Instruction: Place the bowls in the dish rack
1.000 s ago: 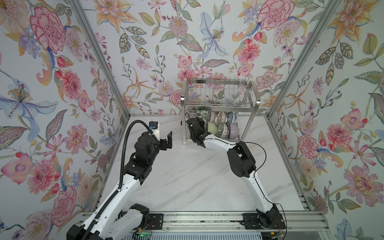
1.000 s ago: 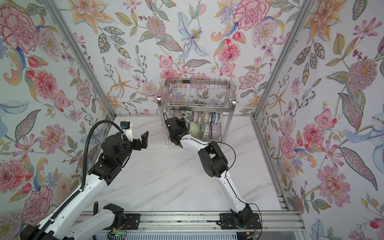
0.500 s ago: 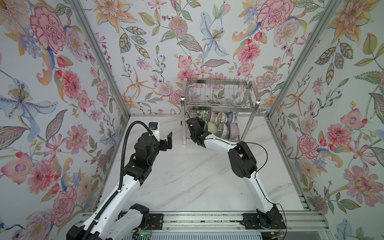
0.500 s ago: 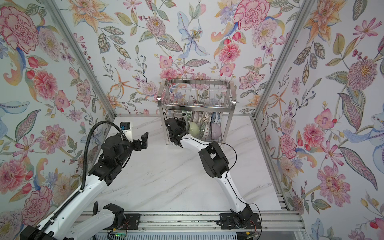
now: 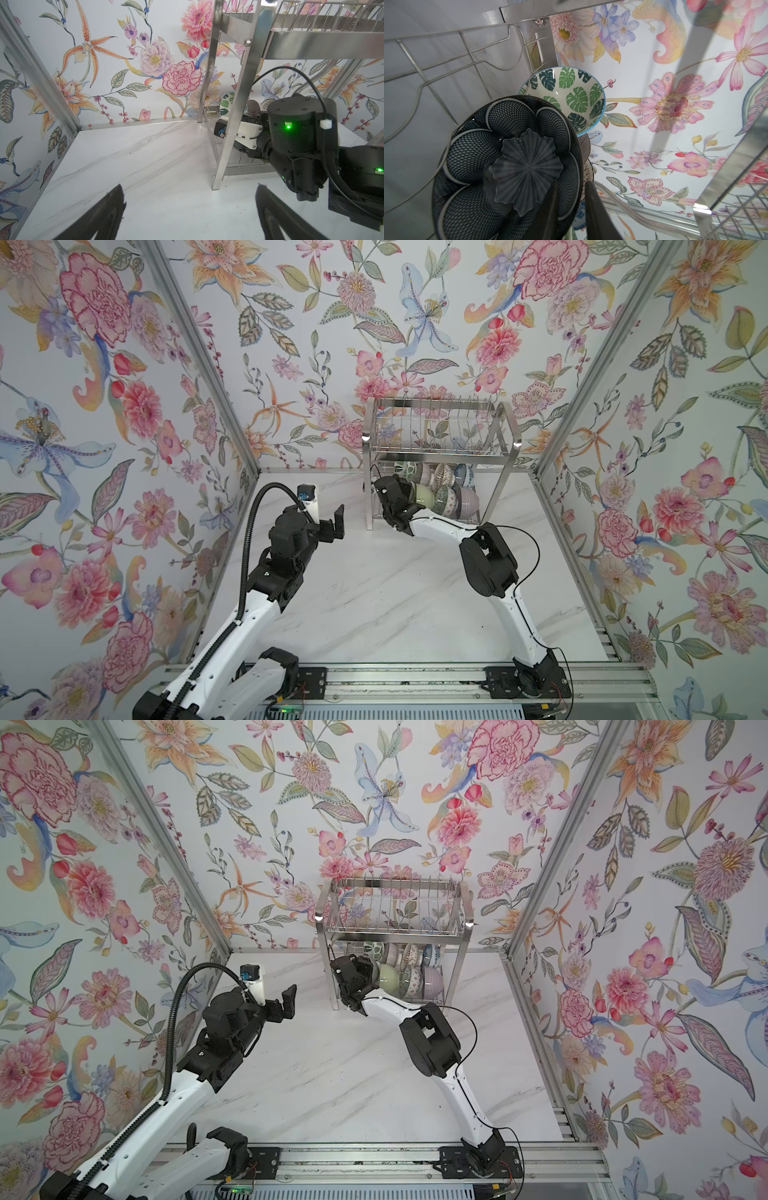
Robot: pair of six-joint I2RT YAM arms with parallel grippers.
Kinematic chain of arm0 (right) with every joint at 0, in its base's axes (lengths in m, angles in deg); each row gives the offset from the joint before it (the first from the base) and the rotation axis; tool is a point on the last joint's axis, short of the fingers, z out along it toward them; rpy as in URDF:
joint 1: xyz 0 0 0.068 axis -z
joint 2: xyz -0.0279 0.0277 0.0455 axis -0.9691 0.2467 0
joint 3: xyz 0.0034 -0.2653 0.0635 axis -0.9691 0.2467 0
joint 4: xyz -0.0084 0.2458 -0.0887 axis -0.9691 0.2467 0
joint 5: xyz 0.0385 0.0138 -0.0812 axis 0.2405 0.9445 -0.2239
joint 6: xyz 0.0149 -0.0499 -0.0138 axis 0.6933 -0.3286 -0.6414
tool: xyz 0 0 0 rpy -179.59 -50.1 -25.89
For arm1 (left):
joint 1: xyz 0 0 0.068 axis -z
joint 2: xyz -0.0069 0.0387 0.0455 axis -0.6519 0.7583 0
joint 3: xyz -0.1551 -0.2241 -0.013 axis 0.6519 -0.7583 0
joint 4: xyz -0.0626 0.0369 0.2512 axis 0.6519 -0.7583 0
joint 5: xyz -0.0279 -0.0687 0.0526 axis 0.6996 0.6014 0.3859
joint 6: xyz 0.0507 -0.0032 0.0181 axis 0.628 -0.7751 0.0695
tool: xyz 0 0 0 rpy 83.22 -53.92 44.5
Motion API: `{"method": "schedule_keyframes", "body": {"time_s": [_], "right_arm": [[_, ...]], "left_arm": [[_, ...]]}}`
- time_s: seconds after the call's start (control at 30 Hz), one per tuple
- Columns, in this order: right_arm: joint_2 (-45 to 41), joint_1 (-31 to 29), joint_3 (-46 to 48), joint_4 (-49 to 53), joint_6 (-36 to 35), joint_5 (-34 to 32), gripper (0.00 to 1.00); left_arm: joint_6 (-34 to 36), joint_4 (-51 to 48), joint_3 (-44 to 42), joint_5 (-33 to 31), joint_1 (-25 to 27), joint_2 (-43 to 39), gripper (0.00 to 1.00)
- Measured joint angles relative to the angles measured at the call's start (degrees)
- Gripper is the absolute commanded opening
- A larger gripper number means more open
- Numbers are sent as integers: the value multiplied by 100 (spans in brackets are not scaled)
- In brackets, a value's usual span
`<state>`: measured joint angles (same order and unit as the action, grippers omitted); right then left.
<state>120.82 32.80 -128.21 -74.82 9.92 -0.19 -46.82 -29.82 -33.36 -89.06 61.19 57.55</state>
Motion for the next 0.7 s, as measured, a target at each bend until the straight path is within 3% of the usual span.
{"method": "schedule_keyframes", "body": {"time_s": [0.33,0.37,0.47,0.7], "right_arm": [[-76,-17,173,-68,92,13,24],[-101,-20,208,-68,109,15,22],[-192,-35,302,-136,188,15,0],[-297,-48,361,-66,326,24,0]], "left_arm": [[0,0,-24,0,-2,-11,99],[0,0,-24,0,-2,-13,99],[-2,0,-26,2,-4,-20,99],[-20,0,-26,15,-26,-24,99]]}}
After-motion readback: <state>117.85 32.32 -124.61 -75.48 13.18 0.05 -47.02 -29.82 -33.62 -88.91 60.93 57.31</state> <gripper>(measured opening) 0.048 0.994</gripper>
